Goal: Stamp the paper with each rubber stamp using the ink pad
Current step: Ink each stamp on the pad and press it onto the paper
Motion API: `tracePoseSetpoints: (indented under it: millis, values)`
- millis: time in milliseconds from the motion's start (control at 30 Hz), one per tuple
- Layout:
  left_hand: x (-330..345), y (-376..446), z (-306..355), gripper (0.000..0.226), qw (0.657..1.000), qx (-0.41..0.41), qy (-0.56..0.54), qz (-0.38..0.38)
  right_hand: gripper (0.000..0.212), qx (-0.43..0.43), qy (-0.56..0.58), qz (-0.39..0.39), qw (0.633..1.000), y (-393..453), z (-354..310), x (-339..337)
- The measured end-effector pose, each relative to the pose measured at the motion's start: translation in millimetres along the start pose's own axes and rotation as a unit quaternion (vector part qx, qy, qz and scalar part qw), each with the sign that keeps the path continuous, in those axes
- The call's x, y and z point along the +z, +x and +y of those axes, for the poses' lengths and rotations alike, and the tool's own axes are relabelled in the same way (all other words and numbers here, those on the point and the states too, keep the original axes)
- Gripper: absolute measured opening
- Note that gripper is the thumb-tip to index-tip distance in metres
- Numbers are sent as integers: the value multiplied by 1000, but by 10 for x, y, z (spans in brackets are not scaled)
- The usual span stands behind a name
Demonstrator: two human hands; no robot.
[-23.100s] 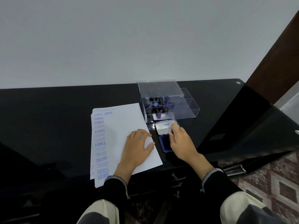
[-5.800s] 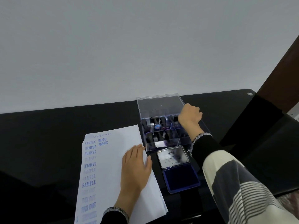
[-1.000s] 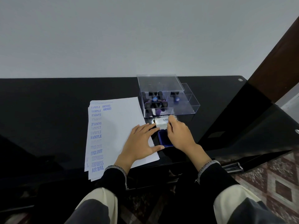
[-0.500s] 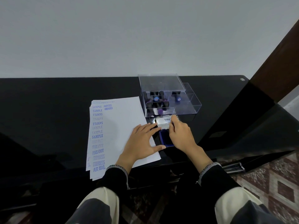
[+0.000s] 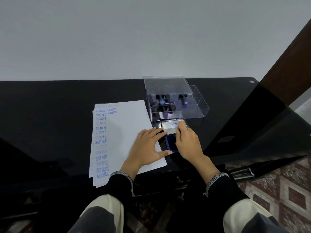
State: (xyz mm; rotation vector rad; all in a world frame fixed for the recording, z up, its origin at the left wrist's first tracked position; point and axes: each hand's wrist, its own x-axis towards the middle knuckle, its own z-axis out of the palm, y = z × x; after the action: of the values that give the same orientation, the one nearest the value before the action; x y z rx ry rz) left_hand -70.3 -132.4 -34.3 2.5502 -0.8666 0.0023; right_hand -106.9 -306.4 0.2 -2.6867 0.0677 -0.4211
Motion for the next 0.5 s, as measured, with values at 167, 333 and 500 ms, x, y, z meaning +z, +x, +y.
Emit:
tracePoseSetpoints:
  millis: [167,333,500]
  values:
    - [-9,2,3,84,1000,0,-8,3,7,1,2,-13,1000,8,-7,-29]
    - [-92,-20,48,51,990,-10,-135,39,13,74,119,29,990,28,-116,-126]
    - [-287,-86,49,18,856,-122,-405,299,16,232,451,116,854,102,-477,-58]
